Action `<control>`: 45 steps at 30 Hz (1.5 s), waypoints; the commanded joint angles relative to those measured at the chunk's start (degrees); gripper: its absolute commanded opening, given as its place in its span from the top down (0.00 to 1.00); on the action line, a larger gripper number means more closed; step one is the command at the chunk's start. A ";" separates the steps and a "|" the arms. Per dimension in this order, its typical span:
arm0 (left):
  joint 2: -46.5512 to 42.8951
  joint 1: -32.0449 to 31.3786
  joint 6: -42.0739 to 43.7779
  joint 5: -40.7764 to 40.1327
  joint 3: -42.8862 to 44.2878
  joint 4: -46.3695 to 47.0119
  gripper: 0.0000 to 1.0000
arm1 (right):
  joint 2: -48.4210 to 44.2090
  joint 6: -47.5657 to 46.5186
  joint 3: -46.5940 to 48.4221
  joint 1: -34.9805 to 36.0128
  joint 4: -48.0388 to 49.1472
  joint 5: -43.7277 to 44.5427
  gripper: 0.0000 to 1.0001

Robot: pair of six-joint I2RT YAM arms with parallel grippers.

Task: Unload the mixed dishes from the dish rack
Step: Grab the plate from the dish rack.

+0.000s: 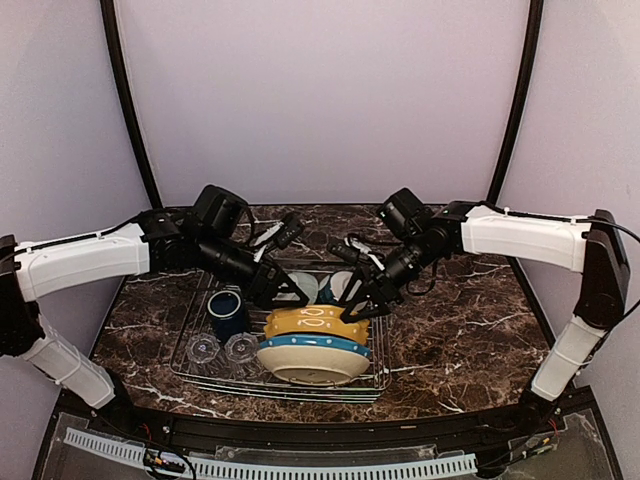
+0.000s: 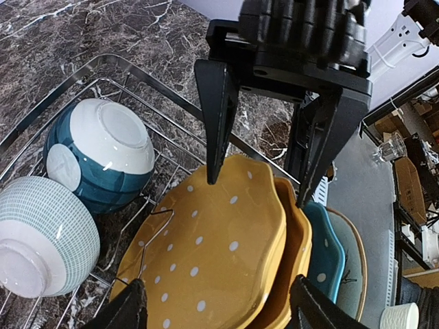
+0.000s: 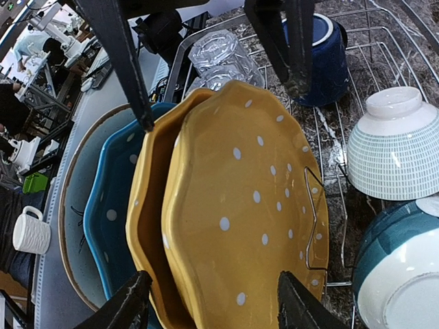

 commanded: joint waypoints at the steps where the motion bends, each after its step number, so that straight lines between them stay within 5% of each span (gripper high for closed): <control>1: 0.92 -0.64 1.29 -2.78 1.96 -2.87 0.30 | 1.52 -1.56 1.25 2.26 1.04 6.07 0.40; 10: -0.89 -0.73 -0.07 -5.32 -0.02 -1.36 0.33 | -1.76 -0.91 -2.00 2.38 9.50 16.41 0.50; 16: -0.54 -0.73 -1.26 -4.37 -0.98 -0.56 0.32 | -2.02 -1.45 -2.16 2.35 8.69 13.95 0.51; 32: 2.22 -0.82 0.75 -3.49 -0.32 -3.63 0.26 | -9.48 3.30 -5.33 1.65 12.25 11.54 0.35; 45: 5.24 -0.74 1.82 -15.17 3.67 -6.88 0.43 | -3.92 -0.67 -2.15 2.22 8.59 12.49 0.38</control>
